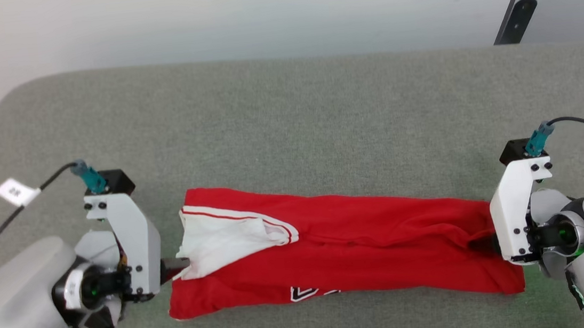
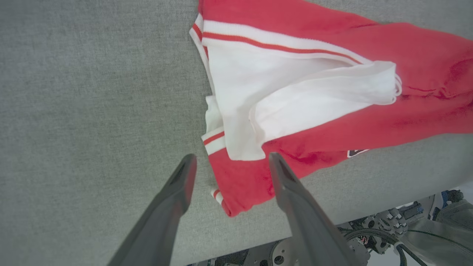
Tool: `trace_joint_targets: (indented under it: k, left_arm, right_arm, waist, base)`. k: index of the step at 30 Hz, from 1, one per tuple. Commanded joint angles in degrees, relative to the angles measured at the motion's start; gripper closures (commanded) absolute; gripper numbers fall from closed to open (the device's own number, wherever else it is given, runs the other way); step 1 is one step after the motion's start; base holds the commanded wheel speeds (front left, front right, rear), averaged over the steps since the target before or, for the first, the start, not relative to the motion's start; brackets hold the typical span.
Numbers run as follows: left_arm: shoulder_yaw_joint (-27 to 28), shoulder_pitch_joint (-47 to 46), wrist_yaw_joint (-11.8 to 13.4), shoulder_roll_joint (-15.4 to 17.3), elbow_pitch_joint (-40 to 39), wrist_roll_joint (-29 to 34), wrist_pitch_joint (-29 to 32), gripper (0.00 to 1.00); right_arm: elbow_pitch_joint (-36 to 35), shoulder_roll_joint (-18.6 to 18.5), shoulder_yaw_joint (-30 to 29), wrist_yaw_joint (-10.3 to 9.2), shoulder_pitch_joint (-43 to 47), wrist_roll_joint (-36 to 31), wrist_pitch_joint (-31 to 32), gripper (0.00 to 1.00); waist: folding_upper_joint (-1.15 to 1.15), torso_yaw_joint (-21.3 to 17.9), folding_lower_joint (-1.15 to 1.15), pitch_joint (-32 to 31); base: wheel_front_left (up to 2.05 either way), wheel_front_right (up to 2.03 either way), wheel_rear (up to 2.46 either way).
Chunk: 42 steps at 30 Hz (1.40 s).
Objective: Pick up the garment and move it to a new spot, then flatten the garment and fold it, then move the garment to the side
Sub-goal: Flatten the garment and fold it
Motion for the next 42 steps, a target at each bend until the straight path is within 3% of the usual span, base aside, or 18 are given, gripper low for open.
trace_joint_targets:
  k: [1, 9, 14, 20, 27, 32, 35, 42]
  left_arm:
    - [0.04, 0.81, 0.09, 0.12, -0.21, 0.30, -0.30, 0.00]
    - [1.82, 4.50, -2.44, 1.05, -1.78, 2.47, -11.13, 0.00]
    - [3.38, 7.18, -3.78, 1.49, -3.69, 5.28, -20.89, 0.00]
    - [5.45, 11.45, -3.80, 2.10, -5.89, 8.06, -33.51, 0.00]
    - [7.54, 17.21, -2.94, 0.83, -7.62, 11.65, -48.07, 0.00]
    - [11.91, 21.87, -2.56, -1.80, -7.77, 15.18, -50.64, 0.00]
    - [18.04, 25.77, -1.72, -4.32, -7.62, 19.26, -50.71, 0.00]
    - [33.34, 36.33, -3.23, -11.85, -8.48, 31.32, -50.67, 0.00]
  right_arm:
    - [-0.24, 0.11, -0.15, -0.07, 0.55, -0.46, 0.04, 0.00]
    - [-7.18, -1.69, -0.09, -0.07, 4.21, 1.91, 0.24, 0.00]
    - [-15.32, -3.53, 0.66, -0.07, 8.75, 4.73, -6.70, 0.00]
    - [-23.66, -6.59, 3.49, -0.07, 14.19, 6.20, -23.68, 0.00]
    - [-25.80, -8.82, 7.80, -0.06, 19.62, 3.29, -47.29, 0.00]
    - [-24.07, -8.55, 9.22, -0.07, 22.88, 1.91, -59.25, 0.00]
    - [-23.01, -8.07, 9.48, -0.07, 24.49, 1.15, -63.95, 0.00]
    - [-20.71, -6.16, 8.91, -0.07, 28.05, 0.98, -69.86, 0.00]
  waist:
    - [0.00, 0.01, 0.00, -0.79]
    - [0.00, -0.36, 0.00, -4.88]
    - [0.00, -0.57, 0.00, -7.29]
    - [0.00, -0.57, 0.00, -8.71]
    - [0.00, 0.01, 0.00, -10.05]
    - [0.00, 0.93, 0.00, -11.08]
    - [0.00, 1.94, 0.00, -11.87]
    - [0.00, 3.67, 0.00, -13.53]
  base:
    - [0.00, 0.00, 0.00]
    - [0.00, 0.00, 0.00]
    - [0.00, 0.00, 0.00]
    - [0.00, 0.00, 0.00]
    - [0.00, 0.00, 0.00]
    - [0.00, 0.00, 0.00]
    - [0.00, 0.00, 0.00]
    - [0.00, 0.00, 0.00]
